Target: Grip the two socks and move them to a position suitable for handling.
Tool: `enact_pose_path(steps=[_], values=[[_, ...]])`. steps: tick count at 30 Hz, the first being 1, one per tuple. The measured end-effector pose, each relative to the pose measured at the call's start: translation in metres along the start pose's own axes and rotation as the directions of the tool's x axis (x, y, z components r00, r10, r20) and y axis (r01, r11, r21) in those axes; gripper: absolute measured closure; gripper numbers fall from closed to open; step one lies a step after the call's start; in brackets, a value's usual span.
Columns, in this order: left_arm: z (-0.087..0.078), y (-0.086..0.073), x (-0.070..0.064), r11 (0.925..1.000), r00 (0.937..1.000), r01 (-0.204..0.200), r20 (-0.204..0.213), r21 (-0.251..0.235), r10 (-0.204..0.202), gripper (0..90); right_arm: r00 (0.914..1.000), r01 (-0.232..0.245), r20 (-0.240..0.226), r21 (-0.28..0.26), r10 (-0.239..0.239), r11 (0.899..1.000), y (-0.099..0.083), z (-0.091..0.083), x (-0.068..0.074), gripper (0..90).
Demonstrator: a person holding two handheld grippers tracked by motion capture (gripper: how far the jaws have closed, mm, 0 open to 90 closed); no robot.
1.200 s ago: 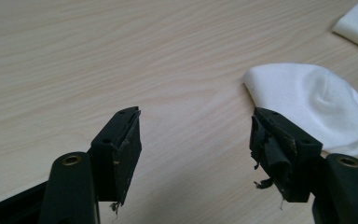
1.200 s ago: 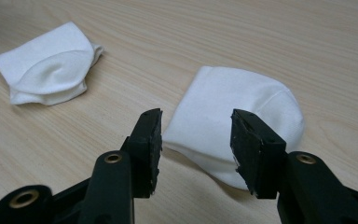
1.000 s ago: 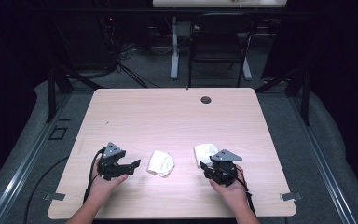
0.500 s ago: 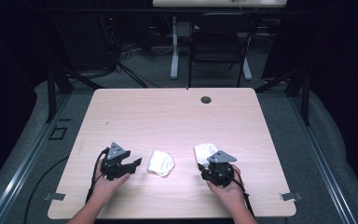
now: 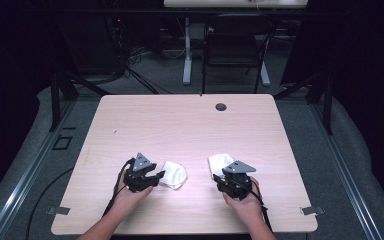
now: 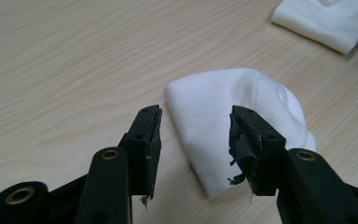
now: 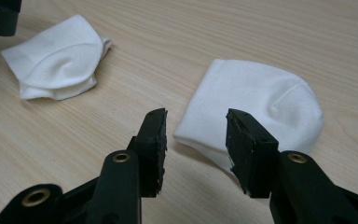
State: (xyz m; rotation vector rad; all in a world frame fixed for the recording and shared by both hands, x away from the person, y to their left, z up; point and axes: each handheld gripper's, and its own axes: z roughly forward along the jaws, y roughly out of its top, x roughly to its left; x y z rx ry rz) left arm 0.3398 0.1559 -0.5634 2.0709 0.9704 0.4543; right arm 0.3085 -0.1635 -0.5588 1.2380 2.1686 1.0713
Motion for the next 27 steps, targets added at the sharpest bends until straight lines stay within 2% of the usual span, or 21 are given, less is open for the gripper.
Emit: enact_pose_path(steps=[5, 9, 12, 18, 27], values=[[0.007, 0.005, -0.005, 1.0000, 1.0000, -0.009, 0.004, -0.004, 0.009, 60.0, 0.9999, -0.003, 0.010, -0.014, 0.003, 1.000, 0.000, 0.000, 0.000, 59.3], [0.011, 0.004, -0.008, 0.9997, 0.9998, -0.020, 0.008, 0.017, 0.020, 65.4, 1.0000, -0.008, 0.002, -0.017, 0.008, 1.000, 0.001, 0.000, 0.000, 60.9], [0.013, 0.003, -0.008, 0.9992, 0.9996, -0.028, 0.004, 0.029, 0.028, 67.8, 0.9999, -0.013, 0.000, -0.013, 0.013, 1.000, 0.001, 0.001, 0.000, 61.4], [0.017, 0.000, -0.003, 0.9989, 0.9998, -0.017, -0.002, 0.044, 0.018, 74.8, 0.9999, -0.006, -0.013, -0.008, 0.006, 1.000, 0.001, 0.002, 0.002, 62.2], [0.021, -0.004, -0.006, 0.9968, 0.9988, -0.047, 0.019, 0.065, 0.045, 84.5, 0.9996, -0.004, -0.027, -0.005, 0.004, 1.000, 0.002, 0.004, 0.004, 62.2]])
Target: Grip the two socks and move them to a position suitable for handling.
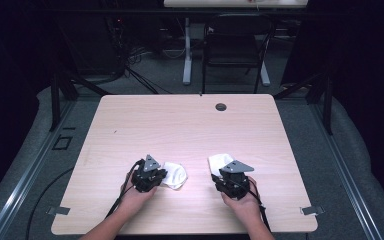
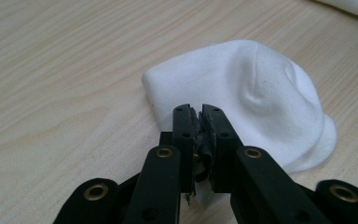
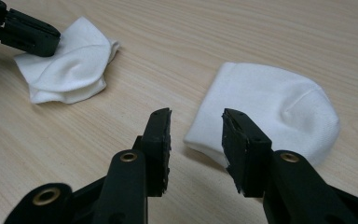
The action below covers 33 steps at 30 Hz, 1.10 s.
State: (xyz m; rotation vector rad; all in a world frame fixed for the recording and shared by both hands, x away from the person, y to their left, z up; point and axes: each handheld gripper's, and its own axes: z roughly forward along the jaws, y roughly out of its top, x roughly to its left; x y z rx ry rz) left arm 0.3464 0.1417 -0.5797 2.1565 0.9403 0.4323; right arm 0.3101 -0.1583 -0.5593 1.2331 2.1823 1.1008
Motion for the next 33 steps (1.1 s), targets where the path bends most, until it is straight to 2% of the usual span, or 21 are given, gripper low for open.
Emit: enact_pose_path(steps=[6, 14, 22, 25, 26, 33], values=[[-0.001, -0.001, -0.008, 1.0000, 1.0000, 0.002, 0.004, 0.006, -0.002, 86.2, 1.0000, 0.002, 0.002, 0.003, -0.002, 1.000, 0.000, 0.000, 0.001, 62.4], [-0.005, -0.004, -0.028, 0.9994, 0.9993, -0.034, -0.013, 0.009, 0.034, 86.6, 1.0000, 0.001, -0.008, 0.003, -0.001, 1.000, 0.000, -0.001, 0.002, 63.9], [-0.010, -0.007, -0.037, 0.9998, 0.9999, -0.008, -0.005, 0.019, 0.008, 85.7, 0.9999, 0.002, -0.011, 0.007, -0.002, 1.000, 0.000, -0.003, 0.000, 64.1], [-0.012, -0.007, -0.038, 0.9996, 0.9998, 0.016, 0.015, 0.024, -0.016, 83.8, 1.0000, 0.001, -0.010, 0.004, -0.001, 1.000, 0.000, -0.003, 0.000, 64.0], [-0.012, -0.006, -0.038, 0.9997, 0.9998, 0.013, 0.017, 0.023, -0.013, 82.6, 1.0000, 0.000, -0.009, 0.004, 0.000, 1.000, 0.000, -0.003, 0.000, 64.1], [-0.017, 0.012, -0.041, 0.9993, 0.9986, 0.019, 0.051, -0.033, -0.017, 78.4, 0.9999, -0.004, -0.013, 0.005, 0.005, 1.000, 0.000, -0.003, 0.000, 64.0]])
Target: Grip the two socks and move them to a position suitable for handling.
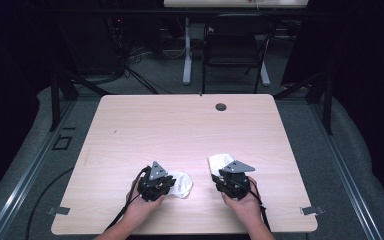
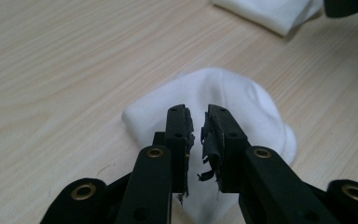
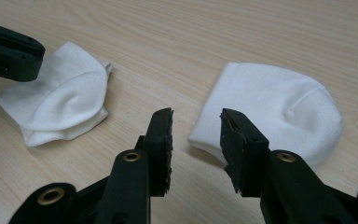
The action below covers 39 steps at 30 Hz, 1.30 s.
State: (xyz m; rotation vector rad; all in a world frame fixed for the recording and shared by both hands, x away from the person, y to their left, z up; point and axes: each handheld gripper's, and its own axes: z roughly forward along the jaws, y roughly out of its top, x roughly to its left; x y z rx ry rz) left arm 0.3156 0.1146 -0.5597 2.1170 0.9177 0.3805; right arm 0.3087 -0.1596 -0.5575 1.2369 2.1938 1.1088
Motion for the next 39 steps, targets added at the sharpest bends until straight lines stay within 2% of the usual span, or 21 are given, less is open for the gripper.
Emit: enact_pose_path(steps=[3, 9, 14, 18, 26, 32, 34, 36, 39], values=[[0.001, 0.006, -0.005, 1.0000, 0.9996, 0.005, 0.027, -0.007, -0.004, 77.1, 1.0000, -0.003, -0.002, 0.001, 0.003, 1.000, 0.000, 0.001, 0.000, 64.0], [0.009, 0.012, -0.015, 1.0000, 0.9991, 0.001, 0.043, -0.006, 0.000, 74.2, 1.0000, -0.006, -0.002, -0.003, 0.006, 1.000, 0.000, 0.000, 0.000, 64.0], [0.018, 0.011, -0.019, 0.9995, 0.9985, -0.017, 0.052, 0.026, 0.015, 74.3, 0.9999, -0.013, -0.007, -0.010, 0.013, 1.000, 0.000, 0.000, 0.000, 63.8], [0.025, 0.008, -0.021, 0.9979, 0.9986, -0.032, 0.044, 0.055, 0.030, 76.1, 1.0000, -0.007, -0.005, -0.004, 0.007, 1.000, 0.001, 0.000, 0.001, 63.8], [0.028, 0.004, -0.019, 0.9970, 0.9983, -0.041, 0.043, 0.066, 0.038, 86.0, 1.0000, -0.005, -0.007, -0.007, 0.005, 1.000, 0.001, 0.001, 0.003, 63.8], [0.024, 0.006, -0.016, 0.9989, 0.9988, -0.027, 0.041, 0.038, 0.026, 87.3, 0.9999, -0.005, -0.015, -0.016, 0.005, 1.000, 0.002, 0.002, 0.006, 63.8], [0.019, 0.008, -0.015, 0.9997, 0.9989, -0.010, 0.046, 0.023, 0.009, 87.3, 0.9997, -0.002, -0.025, -0.012, 0.002, 1.000, 0.003, 0.002, 0.008, 64.7], [0.015, 0.010, -0.012, 0.9999, 0.9984, 0.008, 0.056, 0.007, -0.008, 87.3, 0.9986, -0.010, -0.052, -0.018, 0.010, 1.000, 0.003, 0.002, 0.010, 67.9], [0.007, 0.012, -0.007, 0.9993, 0.9976, 0.032, 0.062, -0.018, -0.030, 87.3, 0.9972, 0.010, -0.075, -0.007, -0.010, 1.000, 0.005, 0.004, 0.017, 74.5]])
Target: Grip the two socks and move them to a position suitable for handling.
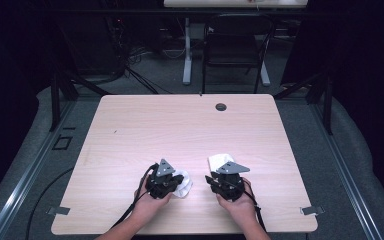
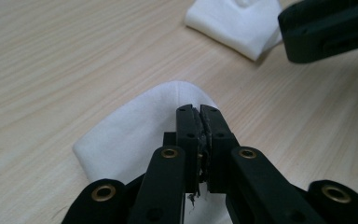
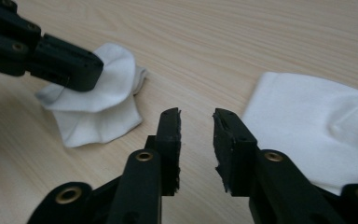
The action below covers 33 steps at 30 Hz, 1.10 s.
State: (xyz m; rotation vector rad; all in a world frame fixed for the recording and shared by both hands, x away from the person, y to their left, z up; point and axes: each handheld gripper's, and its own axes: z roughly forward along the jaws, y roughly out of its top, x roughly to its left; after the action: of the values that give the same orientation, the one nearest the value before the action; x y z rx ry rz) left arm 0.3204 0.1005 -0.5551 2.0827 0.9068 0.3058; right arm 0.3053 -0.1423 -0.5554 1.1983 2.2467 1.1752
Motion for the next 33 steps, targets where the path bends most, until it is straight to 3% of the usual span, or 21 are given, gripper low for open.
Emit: enact_pose_path(steps=[6, 9, 12, 19, 25, 31, 33], values=[[-0.016, 0.004, 0.008, 0.9985, 0.9995, 0.032, 0.004, -0.043, -0.032, 87.4, 0.9974, 0.011, -0.071, 0.037, -0.008, 0.999, 0.004, 0.013, 0.013, 89.7], [-0.022, 0.005, 0.012, 0.9968, 0.9988, 0.047, 0.013, -0.064, -0.046, 87.4, 0.9937, 0.057, -0.099, 0.056, -0.052, 0.997, 0.007, 0.023, 0.025, 90.0], [-0.024, 0.006, 0.014, 0.9954, 0.9978, 0.063, 0.025, -0.072, -0.062, 87.4, 0.9886, 0.075, -0.136, 0.074, -0.065, 0.994, 0.009, 0.034, 0.035, 90.0], [-0.024, 0.003, 0.015, 0.9961, 0.9983, 0.053, 0.028, -0.071, -0.051, 87.2, 0.9828, 0.149, -0.126, 0.102, -0.135, 0.984, 0.004, 0.058, 0.052, 90.0], [-0.034, -0.005, 0.027, 0.9981, 0.9983, 0.047, -0.031, -0.040, -0.049, 85.6, 0.9863, 0.124, -0.125, 0.129, -0.108, 0.984, 0.004, 0.053, 0.045, 90.0], [-0.045, -0.020, 0.047, 0.9966, 0.9927, 0.083, -0.088, 0.000, -0.083, 80.2, 0.9888, 0.110, -0.116, 0.146, -0.093, 0.983, 0.003, 0.047, 0.039, 90.0], [-0.054, -0.023, 0.052, 0.9955, 0.9893, 0.091, -0.112, -0.026, -0.094, 75.8, 0.9886, 0.111, -0.118, 0.150, -0.093, 0.983, 0.002, 0.046, 0.037, 90.0]])
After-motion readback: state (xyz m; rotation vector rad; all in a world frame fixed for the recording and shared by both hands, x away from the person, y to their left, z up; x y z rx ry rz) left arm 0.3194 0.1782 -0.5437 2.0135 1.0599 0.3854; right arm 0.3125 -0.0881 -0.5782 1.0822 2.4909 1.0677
